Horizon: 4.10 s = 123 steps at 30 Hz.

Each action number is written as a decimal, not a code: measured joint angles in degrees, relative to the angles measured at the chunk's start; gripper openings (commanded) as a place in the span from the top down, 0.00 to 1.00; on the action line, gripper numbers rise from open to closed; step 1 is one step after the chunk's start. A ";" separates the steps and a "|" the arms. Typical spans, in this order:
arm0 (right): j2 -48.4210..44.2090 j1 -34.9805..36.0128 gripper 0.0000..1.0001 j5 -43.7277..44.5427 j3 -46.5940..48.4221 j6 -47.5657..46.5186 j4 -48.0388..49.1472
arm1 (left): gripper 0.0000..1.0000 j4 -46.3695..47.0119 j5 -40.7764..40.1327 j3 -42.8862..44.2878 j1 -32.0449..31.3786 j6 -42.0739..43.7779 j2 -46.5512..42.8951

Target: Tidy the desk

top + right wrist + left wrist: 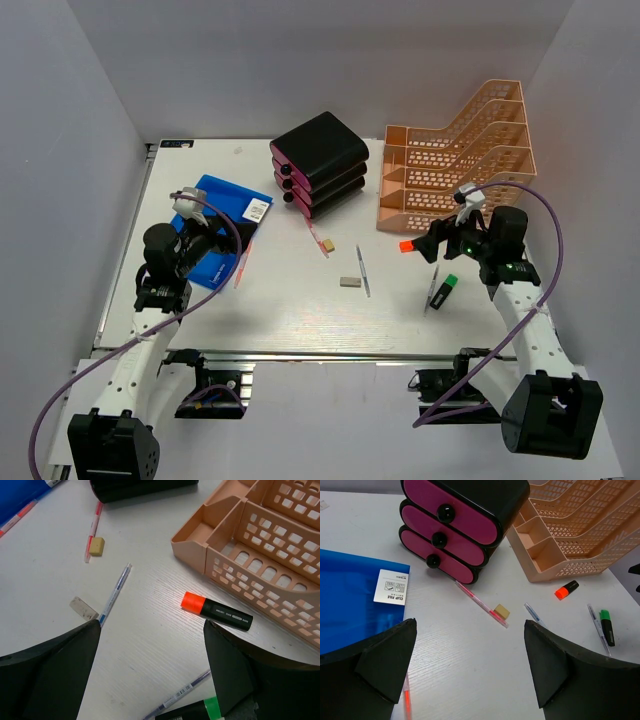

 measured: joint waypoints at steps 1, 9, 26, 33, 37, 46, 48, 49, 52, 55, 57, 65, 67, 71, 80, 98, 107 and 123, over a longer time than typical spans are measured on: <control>-0.02 -0.09 0.11 -0.42 0.00 -0.02 0.00 | 0.02 0.02 0.09 0.00 0.00 0.00 0.00; -0.74 -0.11 0.11 -9.62 -0.68 -12.44 -4.28 | 0.02 -0.26 -0.20 0.00 0.00 0.24 0.00; 6.80 14.80 0.46 -12.76 5.27 -17.07 -12.02 | 0.55 -5.46 -10.05 1.40 0.48 0.76 6.10; 20.87 36.26 0.31 -1.81 17.84 -10.45 -9.18 | 0.16 -12.79 -15.82 13.05 1.90 0.20 22.18; 33.64 45.51 0.18 5.62 29.88 -5.40 -7.85 | 0.13 -16.65 -17.31 21.27 6.16 0.00 28.94; 57.37 53.59 0.11 17.73 54.45 11.54 -3.85 | 0.07 -19.19 -14.12 30.51 22.05 -0.15 43.69; 62.49 54.34 0.11 20.57 60.50 14.99 -3.65 | 0.06 -19.17 -13.05 30.93 24.28 0.00 47.17; 65.13 54.84 0.11 22.45 63.52 16.63 -3.41 | 0.06 -19.17 -12.46 31.26 24.81 0.24 48.92; 70.66 55.91 0.11 27.96 68.85 21.00 -2.19 | 0.06 -19.43 -11.47 32.81 24.94 1.55 53.18; 73.02 56.63 0.11 31.54 68.96 24.81 -0.04 | 0.06 -19.08 -10.69 35.45 24.83 3.04 56.28; 74.27 57.02 0.11 33.79 69.05 27.17 1.55 | 0.06 -17.77 -10.38 36.04 25.05 3.67 57.16; 82.01 57.59 0.11 38.14 75.01 33.48 4.46 | 0.07 -14.73 -10.38 37.44 26.32 5.51 60.98; 82.82 57.61 0.11 39.06 75.01 34.25 4.50 | 0.09 -14.69 -10.38 39.06 26.51 6.05 63.10; 83.73 57.61 0.11 40.13 75.03 34.82 4.68 | 0.10 -14.62 -10.34 40.26 26.67 6.93 66.29; 85.44 57.64 0.11 42.36 76.43 35.78 5.20 | 0.14 -14.73 -9.90 40.19 26.67 8.17 67.56; 91.10 57.70 0.11 43.06 83.01 40.63 4.63 | 0.19 -13.31 -6.60 38.86 26.82 8.50 67.52; 94.05 56.81 0.13 41.16 87.54 43.69 4.83 | 0.27 -12.13 -5.35 38.45 27.91 8.63 67.98; 97.53 54.58 0.18 31.56 90.16 45.35 10.36 | 0.29 -9.55 -5.05 38.95 28.17 8.92 69.57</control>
